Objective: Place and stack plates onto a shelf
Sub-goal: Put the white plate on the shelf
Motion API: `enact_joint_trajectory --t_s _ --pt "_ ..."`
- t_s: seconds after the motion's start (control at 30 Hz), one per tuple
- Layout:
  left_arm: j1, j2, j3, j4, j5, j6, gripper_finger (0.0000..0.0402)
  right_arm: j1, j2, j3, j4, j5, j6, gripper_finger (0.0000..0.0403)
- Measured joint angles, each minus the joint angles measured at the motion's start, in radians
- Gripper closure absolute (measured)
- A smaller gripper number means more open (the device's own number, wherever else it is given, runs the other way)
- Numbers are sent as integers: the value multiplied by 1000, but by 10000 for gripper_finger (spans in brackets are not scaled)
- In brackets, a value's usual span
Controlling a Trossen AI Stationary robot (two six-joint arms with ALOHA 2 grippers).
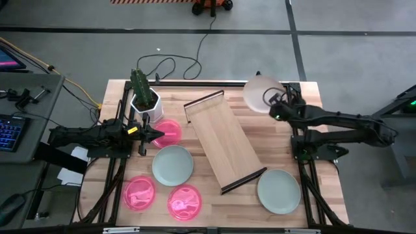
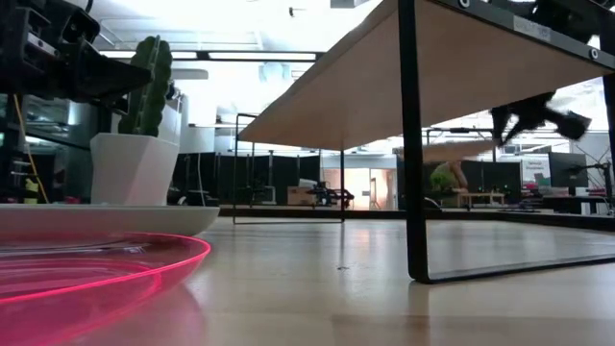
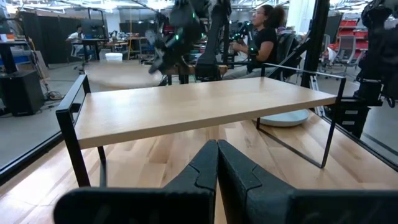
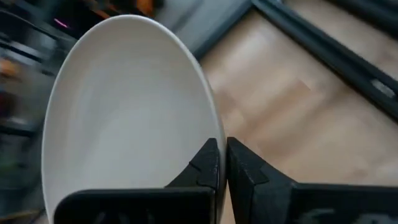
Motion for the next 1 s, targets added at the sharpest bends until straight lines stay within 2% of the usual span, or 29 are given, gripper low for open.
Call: enact_joint_trajectory --t_s 0.1,0.2,0.3,0.37,0.47,0.6,0.8,1.0 --pt "0 0 0 0 0 0 401 -18 -53 70 14 53 -112 402" --pt "0 0 0 0 0 0 401 -39 -71 144 124 14 -387 403" --pt "0 0 0 0 0 0 401 -49 -45 210 299 -198 -731 403" --pt "0 0 0 0 0 0 401 -43 -6 251 367 -359 -850 403" --pt "0 0 0 0 0 0 401 -12 80 329 363 -524 -927 403" --pt "0 0 0 0 0 0 401 35 233 439 264 -637 -1000 403" --pt "0 0 0 0 0 0 401 84 463 569 146 -712 -1108 403" --pt "0 0 0 0 0 0 401 80 570 622 132 -734 -1122 403"
